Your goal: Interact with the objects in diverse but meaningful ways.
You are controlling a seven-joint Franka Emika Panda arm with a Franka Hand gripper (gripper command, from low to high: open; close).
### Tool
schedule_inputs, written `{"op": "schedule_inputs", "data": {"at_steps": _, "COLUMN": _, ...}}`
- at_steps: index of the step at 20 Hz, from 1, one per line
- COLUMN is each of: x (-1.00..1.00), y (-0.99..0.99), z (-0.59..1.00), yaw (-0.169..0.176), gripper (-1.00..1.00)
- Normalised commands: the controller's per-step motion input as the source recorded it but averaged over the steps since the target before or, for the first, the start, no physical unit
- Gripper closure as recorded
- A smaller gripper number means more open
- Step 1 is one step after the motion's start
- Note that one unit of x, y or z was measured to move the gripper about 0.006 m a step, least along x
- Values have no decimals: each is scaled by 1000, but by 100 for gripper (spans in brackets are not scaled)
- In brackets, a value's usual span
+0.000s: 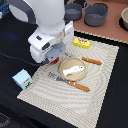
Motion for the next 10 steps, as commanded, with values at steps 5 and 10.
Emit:
{"op": "schedule_inputs", "data": {"at_steps": 5, "x": -139, "y": 61, "z": -403, "yaw": 0, "gripper": 100}}
{"op": "schedule_inputs", "data": {"at_steps": 10, "x": -106, "y": 84, "z": -255, "yaw": 0, "gripper": 100}}
